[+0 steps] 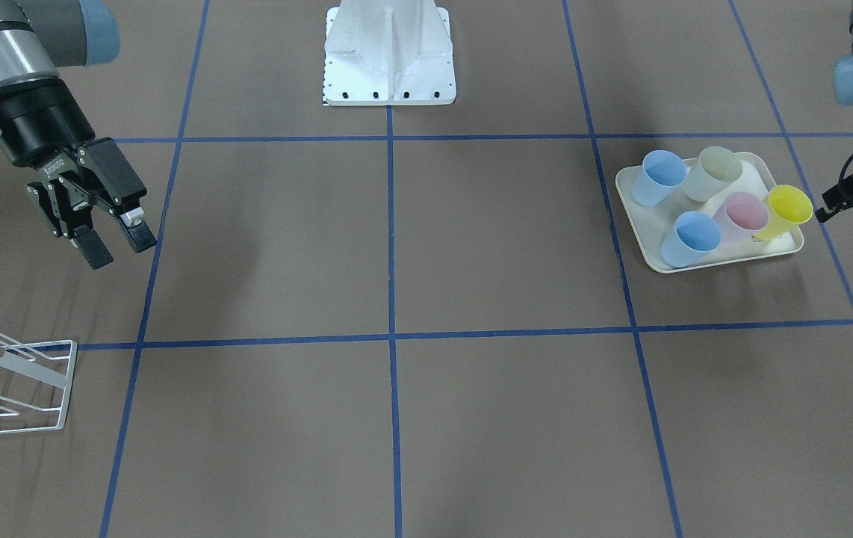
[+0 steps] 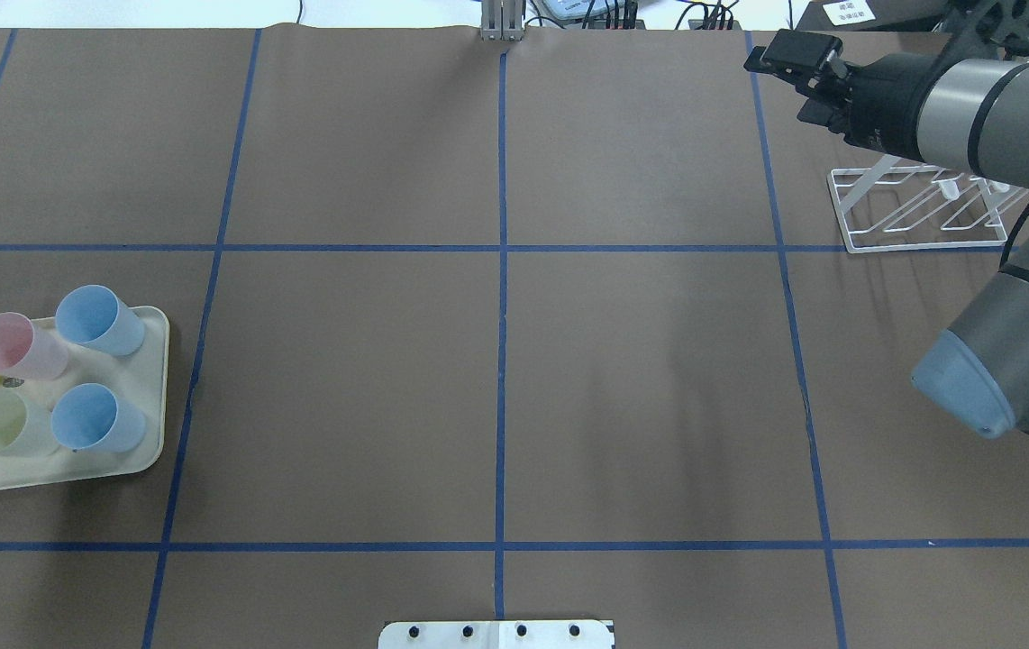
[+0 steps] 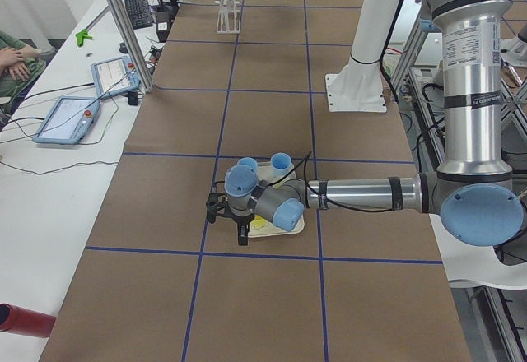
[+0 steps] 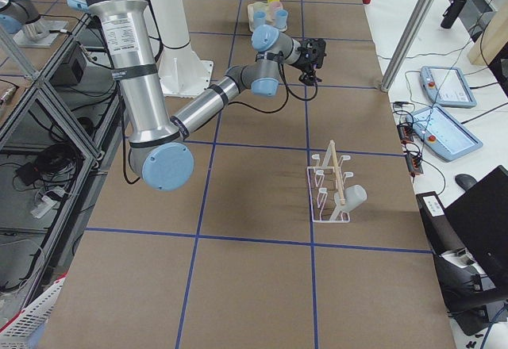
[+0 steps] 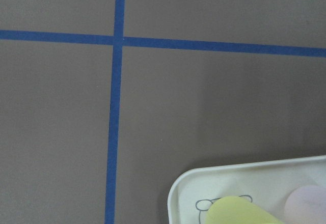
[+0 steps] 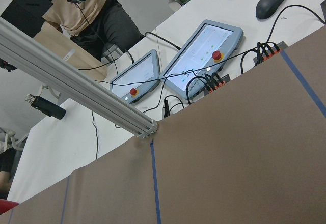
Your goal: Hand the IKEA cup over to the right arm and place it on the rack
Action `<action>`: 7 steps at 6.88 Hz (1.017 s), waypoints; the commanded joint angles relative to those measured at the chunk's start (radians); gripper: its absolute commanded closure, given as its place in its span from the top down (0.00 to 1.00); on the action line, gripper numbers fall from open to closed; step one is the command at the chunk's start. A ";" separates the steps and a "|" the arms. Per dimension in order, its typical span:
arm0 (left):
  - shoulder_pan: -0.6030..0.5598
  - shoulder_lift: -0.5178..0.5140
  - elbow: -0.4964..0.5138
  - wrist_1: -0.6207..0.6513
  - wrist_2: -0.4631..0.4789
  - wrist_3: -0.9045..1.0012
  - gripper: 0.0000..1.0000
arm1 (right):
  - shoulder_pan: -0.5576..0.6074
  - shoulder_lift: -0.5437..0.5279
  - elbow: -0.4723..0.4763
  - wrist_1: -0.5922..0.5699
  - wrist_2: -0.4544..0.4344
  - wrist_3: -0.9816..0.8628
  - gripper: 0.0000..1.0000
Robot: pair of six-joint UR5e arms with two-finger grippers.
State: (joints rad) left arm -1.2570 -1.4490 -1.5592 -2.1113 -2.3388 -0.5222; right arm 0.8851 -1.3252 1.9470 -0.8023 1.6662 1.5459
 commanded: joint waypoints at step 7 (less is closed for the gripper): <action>0.083 0.050 -0.001 -0.091 -0.043 0.001 0.76 | -0.002 0.000 0.004 0.002 0.001 0.000 0.99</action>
State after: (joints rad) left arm -1.1818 -1.4034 -1.5616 -2.1958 -2.3802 -0.5199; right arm 0.8840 -1.3254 1.9511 -0.8011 1.6674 1.5473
